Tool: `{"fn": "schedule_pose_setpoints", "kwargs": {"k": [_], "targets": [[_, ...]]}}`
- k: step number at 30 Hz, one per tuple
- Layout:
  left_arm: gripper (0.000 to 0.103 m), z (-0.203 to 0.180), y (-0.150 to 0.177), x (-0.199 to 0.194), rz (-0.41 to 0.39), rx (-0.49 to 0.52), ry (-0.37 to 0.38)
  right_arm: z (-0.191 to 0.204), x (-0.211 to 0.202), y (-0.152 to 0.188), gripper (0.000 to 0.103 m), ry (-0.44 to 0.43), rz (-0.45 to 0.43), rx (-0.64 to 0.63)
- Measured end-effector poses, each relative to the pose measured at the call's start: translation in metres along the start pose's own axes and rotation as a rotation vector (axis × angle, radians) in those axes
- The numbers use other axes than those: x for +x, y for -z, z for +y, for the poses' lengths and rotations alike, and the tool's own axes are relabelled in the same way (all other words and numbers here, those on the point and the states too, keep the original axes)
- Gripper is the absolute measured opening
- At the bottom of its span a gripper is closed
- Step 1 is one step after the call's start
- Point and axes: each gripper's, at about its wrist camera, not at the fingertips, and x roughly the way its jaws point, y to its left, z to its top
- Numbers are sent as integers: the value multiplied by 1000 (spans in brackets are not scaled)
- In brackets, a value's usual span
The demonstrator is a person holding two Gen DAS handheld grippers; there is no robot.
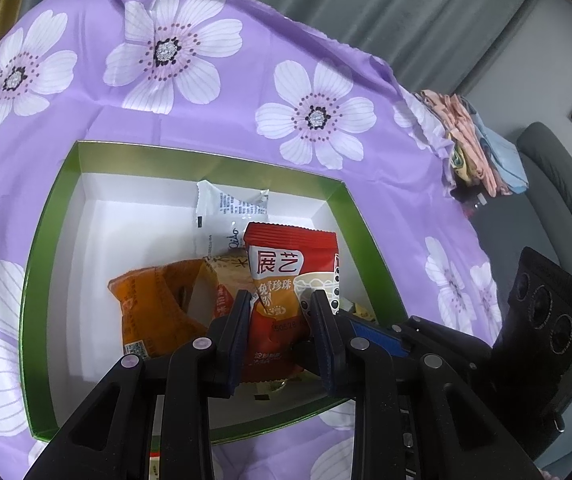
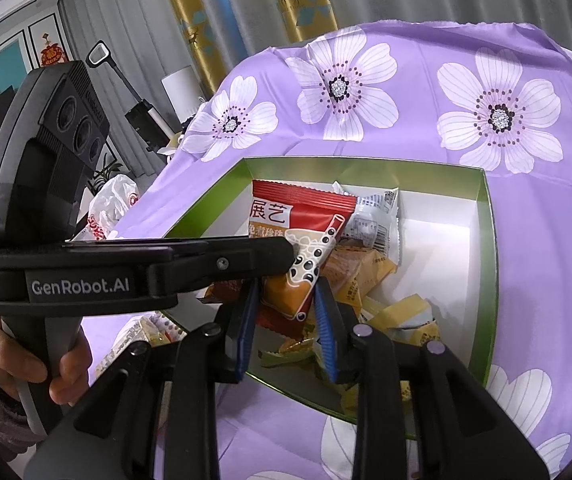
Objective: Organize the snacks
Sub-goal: 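Lower the red packet into the green box and open the right tool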
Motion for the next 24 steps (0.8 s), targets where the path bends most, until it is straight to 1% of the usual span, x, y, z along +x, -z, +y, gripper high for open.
{"fn": "schedule_pose_setpoints", "kwargs": {"k": [24], "targets": [[30, 3, 1, 2, 10, -5, -7, -2, 1, 1, 32, 21, 13, -8]]}}
